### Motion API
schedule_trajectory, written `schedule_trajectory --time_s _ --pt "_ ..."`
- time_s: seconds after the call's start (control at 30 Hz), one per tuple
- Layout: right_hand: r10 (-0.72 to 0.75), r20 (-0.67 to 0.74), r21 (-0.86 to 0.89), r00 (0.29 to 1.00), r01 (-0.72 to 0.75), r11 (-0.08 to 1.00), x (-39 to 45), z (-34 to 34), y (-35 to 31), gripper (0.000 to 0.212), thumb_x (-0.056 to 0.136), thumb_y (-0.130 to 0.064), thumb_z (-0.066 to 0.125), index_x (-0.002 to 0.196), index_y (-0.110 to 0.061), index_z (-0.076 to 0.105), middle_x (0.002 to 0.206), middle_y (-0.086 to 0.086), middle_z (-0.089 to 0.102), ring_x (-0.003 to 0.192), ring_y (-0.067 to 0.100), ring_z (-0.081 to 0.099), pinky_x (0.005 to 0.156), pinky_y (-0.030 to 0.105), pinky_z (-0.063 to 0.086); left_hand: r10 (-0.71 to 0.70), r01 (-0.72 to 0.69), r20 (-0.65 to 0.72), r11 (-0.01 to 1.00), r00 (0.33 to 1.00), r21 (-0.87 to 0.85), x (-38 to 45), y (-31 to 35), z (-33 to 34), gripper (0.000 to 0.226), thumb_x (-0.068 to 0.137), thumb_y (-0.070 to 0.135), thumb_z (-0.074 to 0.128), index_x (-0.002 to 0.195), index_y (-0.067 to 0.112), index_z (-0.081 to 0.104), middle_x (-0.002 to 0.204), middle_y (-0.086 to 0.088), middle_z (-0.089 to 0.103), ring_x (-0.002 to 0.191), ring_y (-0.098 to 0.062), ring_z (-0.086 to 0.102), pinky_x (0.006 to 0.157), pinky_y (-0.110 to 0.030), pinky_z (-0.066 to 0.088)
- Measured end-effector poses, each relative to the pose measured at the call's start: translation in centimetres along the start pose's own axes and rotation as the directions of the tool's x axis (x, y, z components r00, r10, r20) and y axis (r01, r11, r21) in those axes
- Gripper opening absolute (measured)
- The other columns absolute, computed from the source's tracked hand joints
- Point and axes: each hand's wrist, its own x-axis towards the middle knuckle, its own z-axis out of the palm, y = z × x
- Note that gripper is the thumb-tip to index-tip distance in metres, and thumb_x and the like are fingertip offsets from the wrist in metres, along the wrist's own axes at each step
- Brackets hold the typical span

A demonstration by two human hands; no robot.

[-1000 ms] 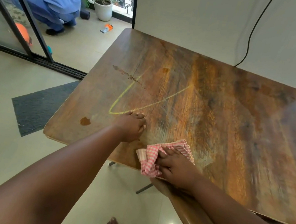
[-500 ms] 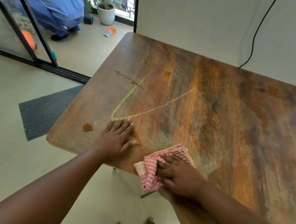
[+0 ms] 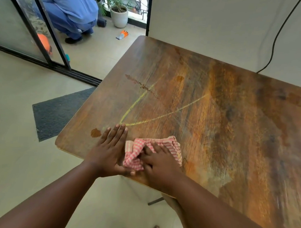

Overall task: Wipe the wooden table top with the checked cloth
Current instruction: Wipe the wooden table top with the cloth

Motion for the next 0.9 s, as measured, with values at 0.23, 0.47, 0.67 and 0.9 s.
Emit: schedule_trajectory --time_s 0.23,0.47,0.67,0.9 --pt "-0.095 0.095 -0.083 0.991 0.103 0.991 -7.7 -1.2 5.5 0.043 0.096 -0.045 0.033 0.136 -0.037 0.045 0.151 -0.013 0.028 0.144 0.018 0.014 0.113 0.034 -0.002 -0.001 0.001 -0.010 1.000 1.000 -0.019 0.2 0.0 -0.1 0.141 0.053 0.104 0.025 0.147 0.010 -0.022 0.153 -0.004 -0.033 0.141 -0.015 -0.033 0.113 -0.036 -0.025" --pt "0.165 -0.018 0.024 0.986 -0.165 0.986 -2.9 -2.0 4.3 0.040 0.097 -0.037 0.037 0.135 -0.035 0.047 0.154 -0.009 0.026 0.144 0.021 0.015 0.116 0.038 0.009 0.004 -0.004 0.004 1.000 1.000 -0.009 0.2 0.0 0.0 0.138 0.054 0.103 0.019 0.146 0.011 -0.025 0.153 -0.004 -0.035 0.140 -0.015 -0.035 0.115 -0.039 -0.022" --pt "-0.009 0.019 -0.008 1.000 0.009 1.000 -2.7 0.9 -1.1 0.043 0.095 -0.041 0.033 0.136 -0.035 0.046 0.154 -0.005 0.029 0.144 0.027 0.014 0.115 0.045 0.006 0.022 -0.022 0.012 1.000 1.000 0.005 0.1 -0.1 0.0 0.136 0.055 0.103 0.018 0.147 0.012 -0.023 0.154 -0.005 -0.032 0.140 -0.015 -0.035 0.115 -0.039 -0.022" --pt "-0.091 0.110 -0.099 0.990 0.102 0.990 -9.3 -0.7 3.6 0.040 0.093 -0.042 0.035 0.128 -0.035 0.054 0.145 -0.008 0.043 0.137 0.025 0.034 0.111 0.044 0.021 0.020 -0.020 0.016 1.000 1.000 -0.004 0.2 -0.2 0.1 0.141 0.050 0.105 0.019 0.147 0.011 -0.023 0.154 -0.003 -0.032 0.140 -0.015 -0.033 0.117 -0.043 -0.016"
